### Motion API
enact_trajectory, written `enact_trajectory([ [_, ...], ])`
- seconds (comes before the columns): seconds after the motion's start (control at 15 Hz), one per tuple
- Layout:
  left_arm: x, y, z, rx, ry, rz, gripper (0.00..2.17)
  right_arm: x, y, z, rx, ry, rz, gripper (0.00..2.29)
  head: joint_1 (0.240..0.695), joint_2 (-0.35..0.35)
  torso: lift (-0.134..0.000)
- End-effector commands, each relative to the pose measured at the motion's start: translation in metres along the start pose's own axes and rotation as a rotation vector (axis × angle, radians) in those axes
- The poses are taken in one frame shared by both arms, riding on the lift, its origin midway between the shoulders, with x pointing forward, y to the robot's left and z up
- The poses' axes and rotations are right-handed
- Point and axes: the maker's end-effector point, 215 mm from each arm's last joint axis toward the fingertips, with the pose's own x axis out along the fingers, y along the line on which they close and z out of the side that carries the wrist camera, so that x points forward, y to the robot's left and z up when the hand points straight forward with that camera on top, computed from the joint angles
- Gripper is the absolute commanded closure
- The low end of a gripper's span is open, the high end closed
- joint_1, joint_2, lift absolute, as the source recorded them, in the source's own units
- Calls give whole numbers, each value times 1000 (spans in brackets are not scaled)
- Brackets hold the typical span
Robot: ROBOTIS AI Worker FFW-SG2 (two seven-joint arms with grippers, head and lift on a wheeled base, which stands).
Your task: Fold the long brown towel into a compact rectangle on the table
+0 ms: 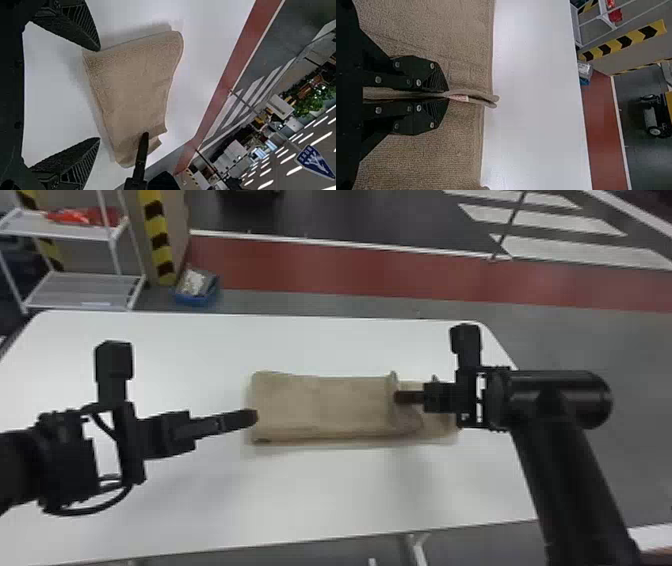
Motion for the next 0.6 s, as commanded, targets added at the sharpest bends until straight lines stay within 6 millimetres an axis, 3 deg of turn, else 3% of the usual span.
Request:
enact_trajectory([
  [0.0,0,0,-1,-1,4,-1,90,-3,3,-1,5,10,5,1477,695,-188,-120],
  [0.27,1,0,2,1,1,-2,90,-13,18,1,8,4,39,1625,695,-184,-120],
  [0.53,-1,14,4,-13,-3,25,90,-37,34,25,27,-59,84,1622,695,-167,-120],
])
